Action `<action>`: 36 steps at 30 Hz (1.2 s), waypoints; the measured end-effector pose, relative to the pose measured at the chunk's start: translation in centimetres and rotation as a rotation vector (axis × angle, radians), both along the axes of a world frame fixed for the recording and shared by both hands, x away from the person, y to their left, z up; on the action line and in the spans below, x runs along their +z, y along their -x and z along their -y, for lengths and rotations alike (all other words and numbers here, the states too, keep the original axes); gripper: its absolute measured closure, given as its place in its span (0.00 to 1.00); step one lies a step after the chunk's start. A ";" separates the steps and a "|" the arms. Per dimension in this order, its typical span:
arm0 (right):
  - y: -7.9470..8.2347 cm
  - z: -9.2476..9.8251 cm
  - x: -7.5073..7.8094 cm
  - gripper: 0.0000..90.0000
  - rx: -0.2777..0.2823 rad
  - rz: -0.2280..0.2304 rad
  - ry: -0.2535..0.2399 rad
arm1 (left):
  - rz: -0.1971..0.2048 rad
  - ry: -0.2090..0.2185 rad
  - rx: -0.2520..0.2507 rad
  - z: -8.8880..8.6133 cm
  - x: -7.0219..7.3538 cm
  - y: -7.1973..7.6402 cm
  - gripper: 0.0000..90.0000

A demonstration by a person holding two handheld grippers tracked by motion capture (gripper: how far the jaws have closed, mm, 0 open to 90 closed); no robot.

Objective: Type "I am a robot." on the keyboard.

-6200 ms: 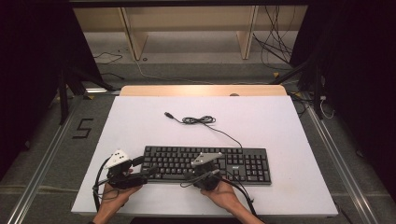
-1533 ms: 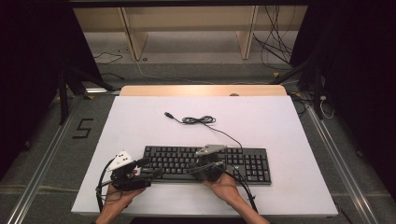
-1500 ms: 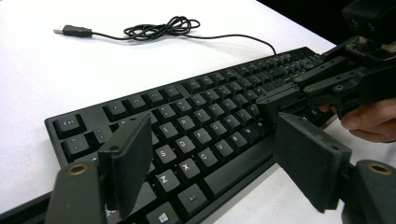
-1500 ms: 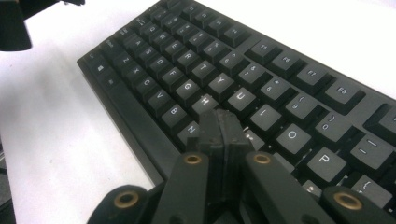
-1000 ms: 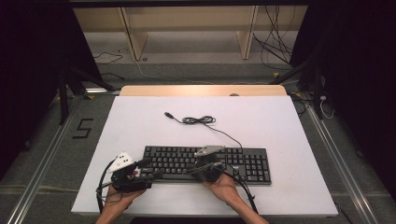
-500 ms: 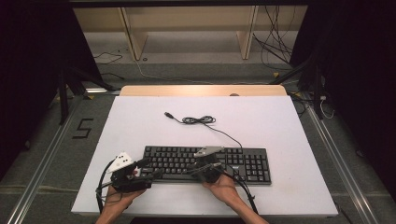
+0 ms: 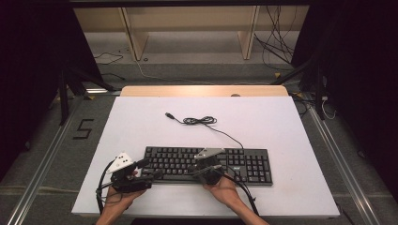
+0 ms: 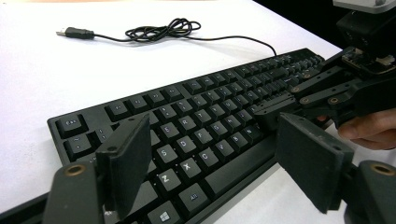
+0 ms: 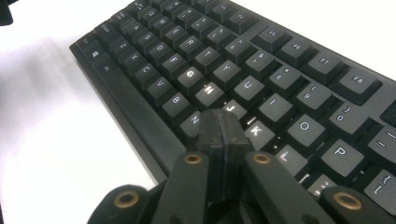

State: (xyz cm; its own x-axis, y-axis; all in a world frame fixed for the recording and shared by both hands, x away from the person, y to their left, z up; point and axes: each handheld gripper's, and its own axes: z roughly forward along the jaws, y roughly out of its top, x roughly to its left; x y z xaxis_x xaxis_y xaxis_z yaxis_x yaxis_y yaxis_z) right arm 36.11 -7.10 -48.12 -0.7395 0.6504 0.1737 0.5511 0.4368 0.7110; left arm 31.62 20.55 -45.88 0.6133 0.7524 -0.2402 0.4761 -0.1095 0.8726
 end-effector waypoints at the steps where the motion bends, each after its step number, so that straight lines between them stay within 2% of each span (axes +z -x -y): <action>1: 0.0 0.0 0.0 1.00 -0.003 -0.002 -0.003 | 0.000 -0.001 -0.001 0.0 0.0 0.0 0.30; 4: 0.0 0.2 0.2 1.00 -0.005 -0.001 -0.019 | 0.002 -0.001 -0.002 -0.1 0.0 0.0 0.30; 11: 0.0 0.8 0.9 0.90 -0.012 -0.007 -0.079 | 0.006 0.000 0.002 -0.1 0.0 0.0 0.30; 19: 0.2 1.3 1.6 0.71 0.014 -0.004 -0.126 | 0.005 0.000 0.002 -0.1 0.0 0.0 0.30; 24: 0.5 1.2 1.7 0.58 0.024 -0.014 -0.138 | 0.005 0.000 0.002 -0.1 0.0 0.0 0.29; 28: 0.6 1.2 1.9 0.53 0.034 -0.016 -0.144 | 0.004 0.000 0.003 -0.1 0.0 0.0 0.29; 36: 1.0 1.0 2.0 0.48 0.057 -0.017 -0.152 | 0.010 0.002 0.013 -0.2 0.0 0.0 0.29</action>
State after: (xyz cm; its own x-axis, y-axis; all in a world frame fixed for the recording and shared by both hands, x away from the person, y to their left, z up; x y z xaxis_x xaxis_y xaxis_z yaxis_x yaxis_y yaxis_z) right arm 35.11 -8.06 -46.13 -0.7703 0.5731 0.2797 0.5415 0.3560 0.7616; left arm 31.66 20.75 -45.88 0.6059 0.7597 -0.2362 0.4691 -0.1013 0.8773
